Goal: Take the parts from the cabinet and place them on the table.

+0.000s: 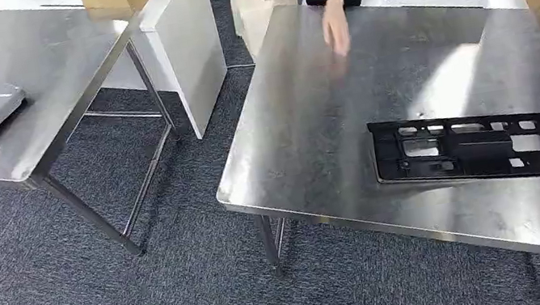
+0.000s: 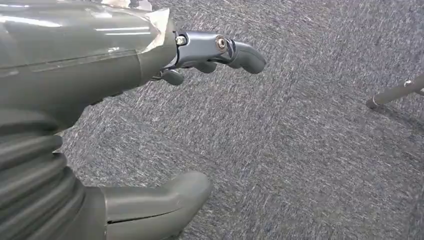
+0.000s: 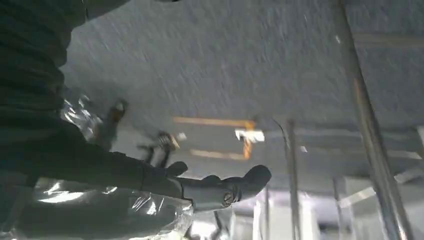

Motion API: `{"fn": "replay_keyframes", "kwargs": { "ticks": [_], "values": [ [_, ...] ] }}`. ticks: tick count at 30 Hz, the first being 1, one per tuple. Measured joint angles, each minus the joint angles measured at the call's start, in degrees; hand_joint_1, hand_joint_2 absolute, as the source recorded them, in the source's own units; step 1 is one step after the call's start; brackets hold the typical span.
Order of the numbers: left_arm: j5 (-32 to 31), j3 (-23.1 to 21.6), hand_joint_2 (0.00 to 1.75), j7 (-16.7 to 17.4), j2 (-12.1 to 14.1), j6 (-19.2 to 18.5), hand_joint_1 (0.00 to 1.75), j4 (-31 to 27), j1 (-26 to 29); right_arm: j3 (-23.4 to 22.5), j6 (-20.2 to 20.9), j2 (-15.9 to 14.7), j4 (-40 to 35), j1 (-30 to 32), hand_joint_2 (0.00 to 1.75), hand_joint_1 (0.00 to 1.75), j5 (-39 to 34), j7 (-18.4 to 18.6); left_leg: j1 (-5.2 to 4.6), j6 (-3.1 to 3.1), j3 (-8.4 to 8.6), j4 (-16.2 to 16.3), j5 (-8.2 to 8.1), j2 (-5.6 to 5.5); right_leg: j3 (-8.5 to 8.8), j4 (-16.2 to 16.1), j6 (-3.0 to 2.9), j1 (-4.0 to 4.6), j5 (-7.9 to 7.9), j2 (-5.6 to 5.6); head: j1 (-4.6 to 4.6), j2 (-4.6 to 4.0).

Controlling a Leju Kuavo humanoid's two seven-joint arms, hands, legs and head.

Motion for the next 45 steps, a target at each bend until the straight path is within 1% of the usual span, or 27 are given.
{"fn": "replay_keyframes", "kwargs": {
  "ticks": [1,2,3,6,8,9,12,15,23,25,27,30,34,36,39,42,43,44,45],
  "values": [
    [-0.5,0.0,1.75,0.0,0.0,-0.1,0.0,0.0,0.0,-0.2,0.7,-0.2,2.1,-0.2,1.75,0.0,0.3,2.1,0.0,0.0,0.0,0.0,0.0,0.0,0.0,0.0,0.0,0.0,0.0,0.0,0.0,0.0],
    [-1.3,-0.1,0.0,0.0,0.0,-0.2,0.0,0.0,0.0,-0.2,1.9,-0.5,4.9,-0.5,1.75,0.0,1.1,5.3,0.0,0.0,-0.01,0.0,0.0,0.0,0.0,0.0,0.0,0.0,0.0,0.0,0.04,0.0],
    [-2.0,-0.2,0.0,0.0,0.1,-0.5,0.0,0.0,0.0,-0.2,3.3,-0.7,8.0,-0.7,1.75,0.0,1.9,9.1,0.0,0.0,-0.01,0.0,0.0,0.0,0.01,0.0,0.0,0.0,0.0,0.0,0.02,0.0],
    [-4.2,-1.1,0.0,0.9,0.5,-2.1,0.0,0.1,0.0,-0.2,8.4,-0.4,14.1,-1.1,1.75,0.0,2.9,16.7,0.0,0.0,-0.01,0.0,0.0,0.0,0.01,0.0,0.0,-0.01,0.0,0.0,0.02,0.0],
    [-5.1,-1.8,0.0,1.9,1.1,-3.2,0.0,0.3,0.1,-0.2,10.1,0.2,17.1,-1.4,1.75,0.0,4.2,19.9,0.0,0.0,-0.01,0.0,0.0,0.0,0.0,0.0,0.0,-0.01,0.0,0.0,-0.02,0.0],
    [-5.5,-2.0,0.0,2.3,1.3,-3.5,0.0,0.3,0.1,-0.2,10.7,0.3,18.3,-1.5,1.75,0.0,4.6,20.7,0.01,-0.01,-0.01,0.0,0.0,0.0,0.01,0.0,-0.01,-0.01,0.0,0.0,0.0,0.0],
    [-6.7,-3.0,0.0,3.6,2.0,-4.3,0.0,0.5,0.8,0.0,13.2,0.7,21.0,-1.9,1.75,0.0,5.7,21.9,0.04,-0.02,-0.01,0.0,0.0,0.0,0.0,0.0,-0.01,0.0,-0.01,0.0,0.0,0.0],
    [-7.9,-3.8,0.0,6.3,2.6,-4.8,0.0,0.9,1.4,0.6,15.3,1.2,22.7,-2.2,1.75,0.0,7.1,23.2,0.04,-0.02,-0.01,0.0,0.0,0.0,-0.01,0.0,-0.02,0.0,-0.01,0.0,0.02,0.0],
    [-9.5,-5.2,0.0,12.5,3.3,-4.4,0.0,1.4,2.2,1.9,17.5,2.4,24.9,-2.3,1.75,0.0,8.2,27.3,-0.01,-0.02,-0.03,0.0,0.0,-0.01,0.0,0.0,-0.02,0.0,-0.02,0.0,0.0,0.0],
    [-10.5,-5.9,0.0,14.2,3.5,-4.1,0.0,1.4,2.2,2.0,17.9,2.7,25.2,-2.4,1.75,0.0,8.2,27.8,-0.01,-0.02,-0.03,0.0,0.0,-0.01,0.01,0.0,-0.02,0.0,-0.01,0.0,0.02,0.0],
    [-11.0,-6.1,0.0,15.1,3.7,-3.5,0.0,1.4,2.2,2.2,18.4,3.0,25.4,-2.4,1.75,0.0,8.1,27.3,-0.01,-0.02,-0.02,0.0,0.0,-0.01,0.0,0.0,-0.02,-0.01,-0.01,0.0,0.02,0.0],
    [-11.1,-6.2,0.0,15.5,3.9,-3.0,0.0,1.4,2.1,2.2,18.8,3.3,25.5,-2.4,1.75,0.0,7.8,26.6,-0.13,-0.03,-0.03,0.0,-0.02,-0.01,0.02,0.0,-0.02,-0.08,0.0,-0.01,0.0,0.0],
    [-11.4,-6.2,0.0,15.3,4.2,-1.7,0.0,1.4,1.9,2.3,19.0,3.3,25.7,-2.4,1.75,0.0,7.6,27.5,-0.15,-0.08,-0.04,0.2,-0.12,-0.01,0.0,0.0,0.0,-0.26,0.0,0.0,0.02,0.0],
    [-11.4,-6.2,0.0,15.0,4.3,-1.6,0.0,1.4,1.8,2.3,19.3,3.4,25.8,-2.4,1.75,0.0,7.5,27.9,-0.18,-0.01,-0.06,0.3,-0.21,-0.01,0.02,0.0,0.03,-0.35,0.01,0.0,0.0,0.0],
    [-11.2,-6.2,0.0,14.5,4.6,-1.4,0.0,1.4,1.7,2.3,19.5,3.6,25.9,-2.4,1.75,0.0,7.0,28.0,-0.23,0.28,-0.12,0.6,-0.4,-0.01,0.1,0.0,0.12,-0.43,-0.01,0.0,0.0,0.0],
    [-11.1,-6.2,0.0,14.4,4.8,-1.3,0.0,1.4,1.6,2.3,19.5,4.0,26.0,-2.4,1.75,0.0,6.9,28.1,-0.3,0.71,-0.24,0.9,-0.59,-0.01,0.28,-0.1,0.58,-0.5,0.07,0.0,0.0,0.0],
    [-11.1,-6.2,0.0,14.4,4.9,-1.3,0.0,1.4,1.5,2.3,19.5,4.1,26.0,-2.4,1.75,0.0,6.8,28.1,-0.34,0.88,-0.19,0.9,-0.5,-0.02,0.48,-0.5,0.85,-0.52,0.25,0.0,-0.02,0.0],
    [-11.1,-6.2,0.0,14.4,4.9,-1.2,0.0,1.4,1.4,2.3,19.5,4.2,26.1,-2.4,1.75,0.0,6.8,28.1,-0.21,1.28,0.14,0.0,-0.03,0.01,0.49,-0.8,1.14,-0.23,0.36,0.01,0.0,0.0],
    [-11.1,-6.2,0.0,14.4,4.9,-1.2,0.0,1.4,1.3,2.3,19.5,4.2,26.1,-2.4,1.75,0.0,6.9,28.1,0.39,1.56,0.59,-0.9,0.68,0.46,0.33,0.3,1.05,-0.24,-0.36,0.0,0.11,0.0]
  ]
}}
